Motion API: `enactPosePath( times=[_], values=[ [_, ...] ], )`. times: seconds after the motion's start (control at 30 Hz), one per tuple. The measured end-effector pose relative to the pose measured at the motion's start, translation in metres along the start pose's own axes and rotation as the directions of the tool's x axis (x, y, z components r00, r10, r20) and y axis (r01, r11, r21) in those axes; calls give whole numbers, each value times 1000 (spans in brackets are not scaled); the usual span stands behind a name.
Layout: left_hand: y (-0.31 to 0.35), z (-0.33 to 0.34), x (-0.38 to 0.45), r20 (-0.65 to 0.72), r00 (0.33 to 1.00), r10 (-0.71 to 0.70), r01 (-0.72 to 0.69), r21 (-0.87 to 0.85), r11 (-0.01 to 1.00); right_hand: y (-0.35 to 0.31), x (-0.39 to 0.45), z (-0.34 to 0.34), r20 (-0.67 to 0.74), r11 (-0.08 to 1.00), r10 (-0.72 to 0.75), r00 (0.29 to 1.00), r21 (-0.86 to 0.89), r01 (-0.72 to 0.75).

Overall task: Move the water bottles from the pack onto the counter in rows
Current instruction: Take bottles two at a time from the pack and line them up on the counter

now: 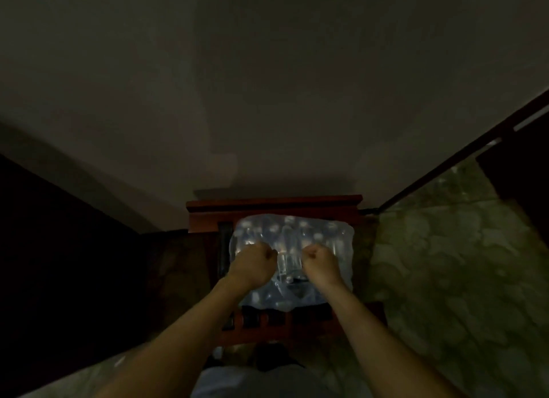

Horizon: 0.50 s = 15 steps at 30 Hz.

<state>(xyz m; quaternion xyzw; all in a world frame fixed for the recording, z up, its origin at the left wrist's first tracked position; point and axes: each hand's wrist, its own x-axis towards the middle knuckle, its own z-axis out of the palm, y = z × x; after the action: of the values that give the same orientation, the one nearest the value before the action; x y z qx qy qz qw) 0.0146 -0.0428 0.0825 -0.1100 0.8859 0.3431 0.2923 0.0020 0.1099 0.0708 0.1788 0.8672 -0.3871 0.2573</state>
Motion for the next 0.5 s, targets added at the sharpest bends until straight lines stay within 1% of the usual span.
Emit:
enactPosePath(
  times=[0.03,0.1,0.2,0.3,0.4,0.43,0.5],
  values=[
    [2,9,3,-13,1000,-22,21,-44,999,8,7,2,47,1000,17,999,-17,-16],
    [3,27,11,-11,997,-71,70,-74,995,24,20,9,110,997,59,992,-49,-54],
    [-4,52,28,62,990,-124,125,-17,992,44,35,25,183,990,120,976,-90,-105],
    [-15,71,46,134,975,-179,178,18,984,58,45,45,244,992,103,964,-93,-82],
    [-27,89,60,206,950,-235,251,-56,966,62,58,65,251,994,99,963,-77,-82],
    [-31,93,64,225,946,-234,259,-89,962,62,63,71,229,993,107,968,-74,-92],
    [-38,101,73,215,948,-233,267,-146,953,63,73,78,180,994,101,978,-67,-90]
  ],
)
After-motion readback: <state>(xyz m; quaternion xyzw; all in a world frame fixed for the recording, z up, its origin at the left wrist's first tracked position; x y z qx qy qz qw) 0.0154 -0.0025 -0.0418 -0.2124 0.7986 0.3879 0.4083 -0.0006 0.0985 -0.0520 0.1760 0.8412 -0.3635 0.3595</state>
